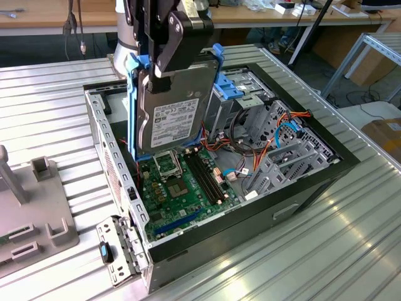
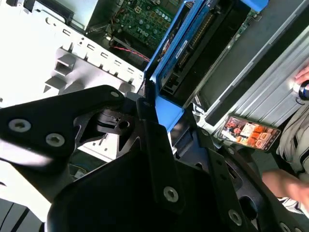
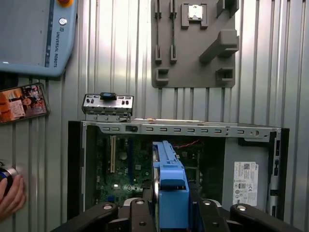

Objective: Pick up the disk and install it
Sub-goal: 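Pick up the disk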

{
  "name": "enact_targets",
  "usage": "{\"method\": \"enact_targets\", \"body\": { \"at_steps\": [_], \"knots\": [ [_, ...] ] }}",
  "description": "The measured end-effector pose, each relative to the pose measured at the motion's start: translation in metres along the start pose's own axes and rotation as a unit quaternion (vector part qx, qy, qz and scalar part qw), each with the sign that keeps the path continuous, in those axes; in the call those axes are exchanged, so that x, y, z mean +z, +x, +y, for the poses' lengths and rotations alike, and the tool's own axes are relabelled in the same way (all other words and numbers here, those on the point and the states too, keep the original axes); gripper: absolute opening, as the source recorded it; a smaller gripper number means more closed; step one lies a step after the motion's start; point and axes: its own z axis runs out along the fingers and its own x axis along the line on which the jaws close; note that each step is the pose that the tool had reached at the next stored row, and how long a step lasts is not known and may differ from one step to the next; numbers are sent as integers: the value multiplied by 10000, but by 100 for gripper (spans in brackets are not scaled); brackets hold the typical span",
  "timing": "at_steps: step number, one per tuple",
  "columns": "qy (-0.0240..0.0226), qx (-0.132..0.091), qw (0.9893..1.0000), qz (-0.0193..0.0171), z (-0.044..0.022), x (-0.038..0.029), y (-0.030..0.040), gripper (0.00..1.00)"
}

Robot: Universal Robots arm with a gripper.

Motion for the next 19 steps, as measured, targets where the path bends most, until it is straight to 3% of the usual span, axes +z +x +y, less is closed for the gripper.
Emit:
{"method": "enact_targets", "body": {
  "at_steps": [6, 10, 18, 19],
  "knots": [
    [1, 0, 10000, -1, 1, -3, 168, 37],
    [0, 0, 10000, 0, 3, -8, 353, 37],
    [0, -1, 10000, 2, 9, -19, 770, 37],
    [0, 0, 10000, 4, 11, -22, 890, 37]
  ]
}}
